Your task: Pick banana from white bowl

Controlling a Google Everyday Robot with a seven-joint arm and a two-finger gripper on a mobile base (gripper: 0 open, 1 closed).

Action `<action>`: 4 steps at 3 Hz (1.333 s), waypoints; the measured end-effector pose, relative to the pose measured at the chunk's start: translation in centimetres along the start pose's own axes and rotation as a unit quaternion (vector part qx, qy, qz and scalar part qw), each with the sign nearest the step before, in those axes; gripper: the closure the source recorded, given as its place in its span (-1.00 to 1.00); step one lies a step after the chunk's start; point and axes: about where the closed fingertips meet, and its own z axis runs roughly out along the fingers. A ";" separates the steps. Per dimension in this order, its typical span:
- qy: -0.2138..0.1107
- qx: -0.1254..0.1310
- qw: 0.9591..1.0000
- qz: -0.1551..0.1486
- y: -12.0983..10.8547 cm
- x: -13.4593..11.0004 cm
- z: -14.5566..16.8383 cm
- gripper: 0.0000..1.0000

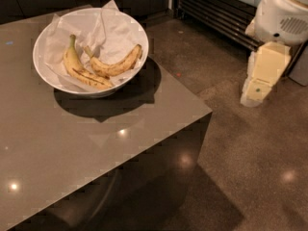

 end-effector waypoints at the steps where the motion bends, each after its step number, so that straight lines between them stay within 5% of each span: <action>1: 0.017 -0.016 1.000 -0.017 -1.6 -3.6 1.5 -1.00; 3: 0.002 0.009 1.000 -0.022 -2.9 -5.3 1.3 -1.00; 4: 0.008 0.026 0.999 -0.034 -4.5 -8.2 0.7 -1.00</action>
Offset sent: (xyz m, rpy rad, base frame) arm 0.0221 0.0235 -0.0043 -0.0236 0.0327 0.0242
